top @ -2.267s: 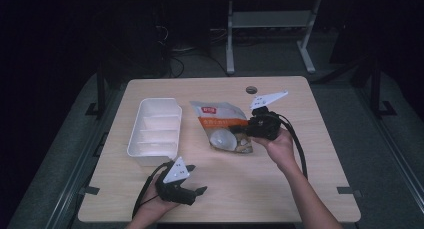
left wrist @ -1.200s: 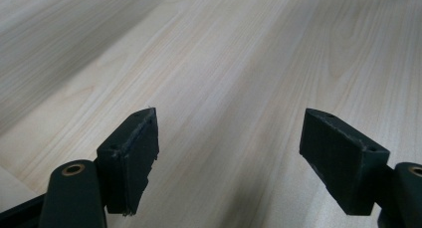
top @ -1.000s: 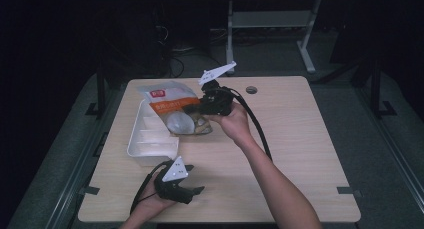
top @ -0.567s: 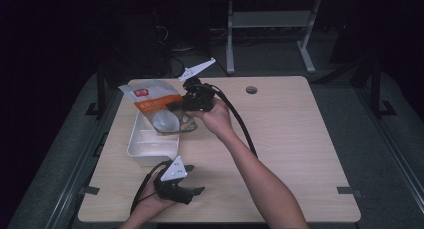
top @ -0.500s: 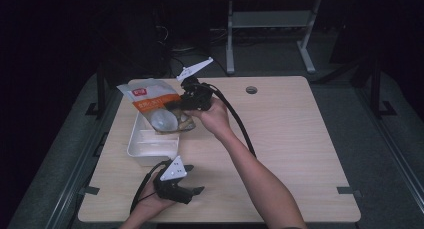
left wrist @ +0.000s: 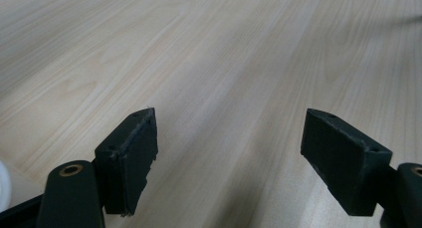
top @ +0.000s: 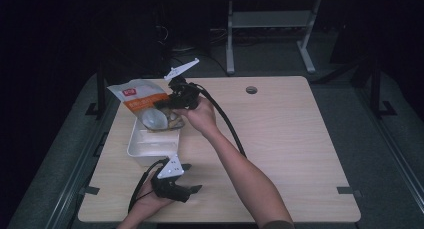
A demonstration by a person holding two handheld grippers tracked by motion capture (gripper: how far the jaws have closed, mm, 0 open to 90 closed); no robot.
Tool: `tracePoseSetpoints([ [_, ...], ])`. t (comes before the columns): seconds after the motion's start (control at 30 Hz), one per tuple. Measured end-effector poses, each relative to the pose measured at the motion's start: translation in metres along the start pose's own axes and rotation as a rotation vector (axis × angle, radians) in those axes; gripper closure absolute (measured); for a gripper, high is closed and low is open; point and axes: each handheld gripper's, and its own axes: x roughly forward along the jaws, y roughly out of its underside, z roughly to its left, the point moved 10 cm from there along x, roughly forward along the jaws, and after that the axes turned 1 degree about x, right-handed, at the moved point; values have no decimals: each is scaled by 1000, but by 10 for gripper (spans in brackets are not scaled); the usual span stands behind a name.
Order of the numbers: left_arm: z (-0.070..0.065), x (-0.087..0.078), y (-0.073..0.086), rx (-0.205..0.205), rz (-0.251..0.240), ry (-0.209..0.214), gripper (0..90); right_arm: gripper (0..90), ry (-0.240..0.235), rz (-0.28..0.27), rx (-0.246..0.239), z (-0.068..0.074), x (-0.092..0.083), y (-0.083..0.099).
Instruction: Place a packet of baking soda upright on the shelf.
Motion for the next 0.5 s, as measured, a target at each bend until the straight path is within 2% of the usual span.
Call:
tracePoseSetpoints([
  [0.5, 1, 1, 1, 5, 8, 3, 219, 898, -26, -13, 29, -5, 30, 8],
])
